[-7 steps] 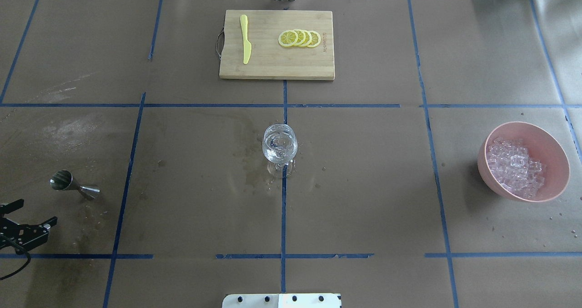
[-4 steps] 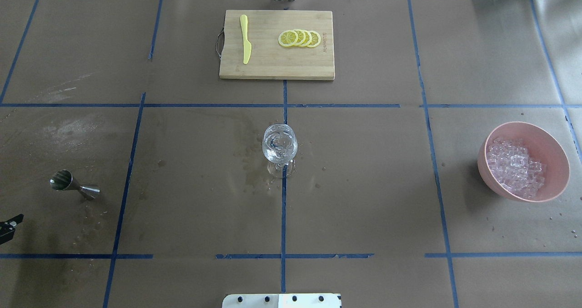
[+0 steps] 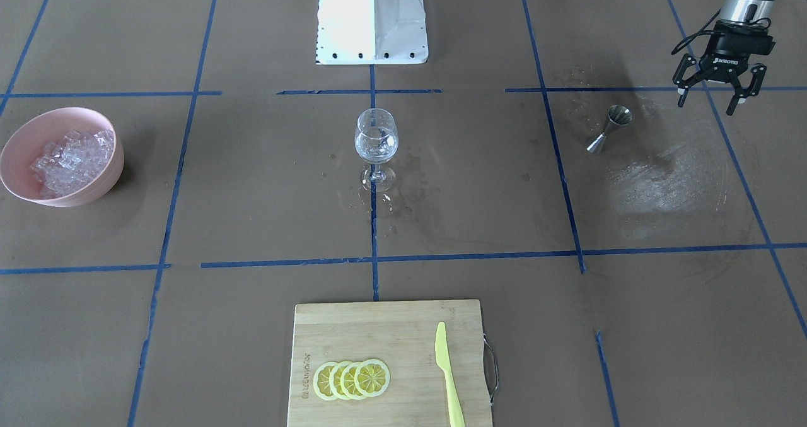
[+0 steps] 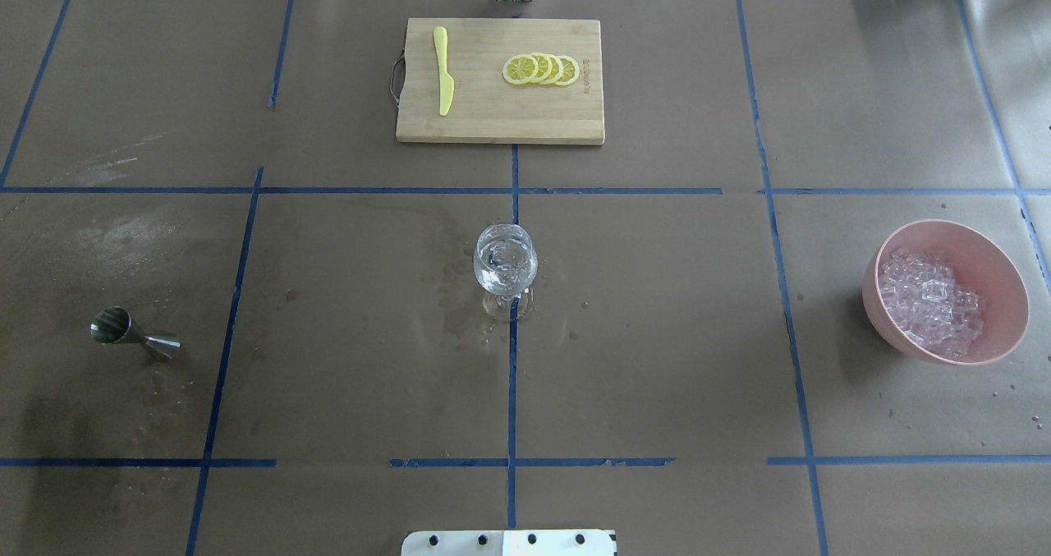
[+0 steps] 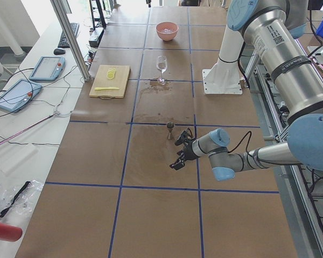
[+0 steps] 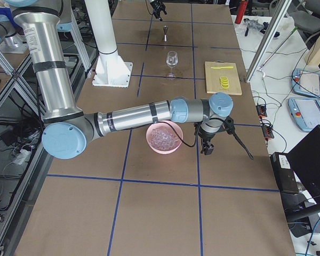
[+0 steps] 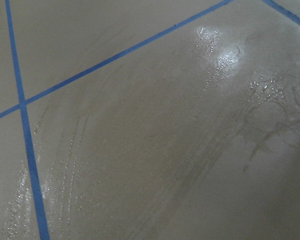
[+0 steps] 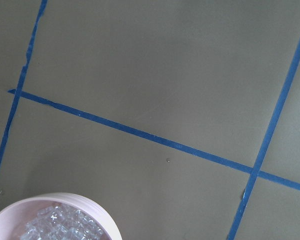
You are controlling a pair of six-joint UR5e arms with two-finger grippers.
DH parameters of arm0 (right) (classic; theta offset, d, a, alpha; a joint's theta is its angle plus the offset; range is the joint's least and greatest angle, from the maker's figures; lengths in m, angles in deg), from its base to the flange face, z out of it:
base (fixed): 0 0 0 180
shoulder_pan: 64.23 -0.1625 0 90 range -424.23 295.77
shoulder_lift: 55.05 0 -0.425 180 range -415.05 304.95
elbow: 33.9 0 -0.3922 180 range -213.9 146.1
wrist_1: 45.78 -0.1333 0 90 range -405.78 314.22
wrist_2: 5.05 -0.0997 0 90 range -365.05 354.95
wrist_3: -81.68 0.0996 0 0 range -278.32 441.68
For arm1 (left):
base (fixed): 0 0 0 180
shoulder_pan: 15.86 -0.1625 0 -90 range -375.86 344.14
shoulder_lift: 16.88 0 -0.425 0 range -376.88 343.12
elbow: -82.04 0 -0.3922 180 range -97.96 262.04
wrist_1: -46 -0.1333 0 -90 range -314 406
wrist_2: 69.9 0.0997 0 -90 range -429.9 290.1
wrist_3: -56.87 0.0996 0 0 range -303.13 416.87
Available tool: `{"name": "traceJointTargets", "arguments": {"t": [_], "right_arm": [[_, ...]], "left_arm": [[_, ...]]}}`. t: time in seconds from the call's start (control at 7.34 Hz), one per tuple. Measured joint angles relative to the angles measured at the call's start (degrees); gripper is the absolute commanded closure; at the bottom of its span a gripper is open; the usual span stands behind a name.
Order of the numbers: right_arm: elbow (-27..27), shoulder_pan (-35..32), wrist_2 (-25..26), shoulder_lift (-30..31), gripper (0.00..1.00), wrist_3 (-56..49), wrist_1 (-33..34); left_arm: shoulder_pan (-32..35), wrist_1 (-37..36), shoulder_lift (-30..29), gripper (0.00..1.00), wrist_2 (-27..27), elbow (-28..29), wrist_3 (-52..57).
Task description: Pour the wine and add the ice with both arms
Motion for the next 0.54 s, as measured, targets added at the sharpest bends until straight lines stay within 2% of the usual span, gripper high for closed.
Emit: {"name": "traceJointTargets", "arguments": {"t": [0.14,0.54], "right_arm": [[0.22,0.0,0.03,-0.01,0.0,0.33,0.0],[0.72,-0.13,0.17,-0.11,0.0,0.45,0.0]], "left_arm": [[6.03,-0.02,-1.11,0.01,-7.4,-0.02,2.14],[29.91,-3.41,-7.47,0.01,-35.29,0.01,10.81]]}}
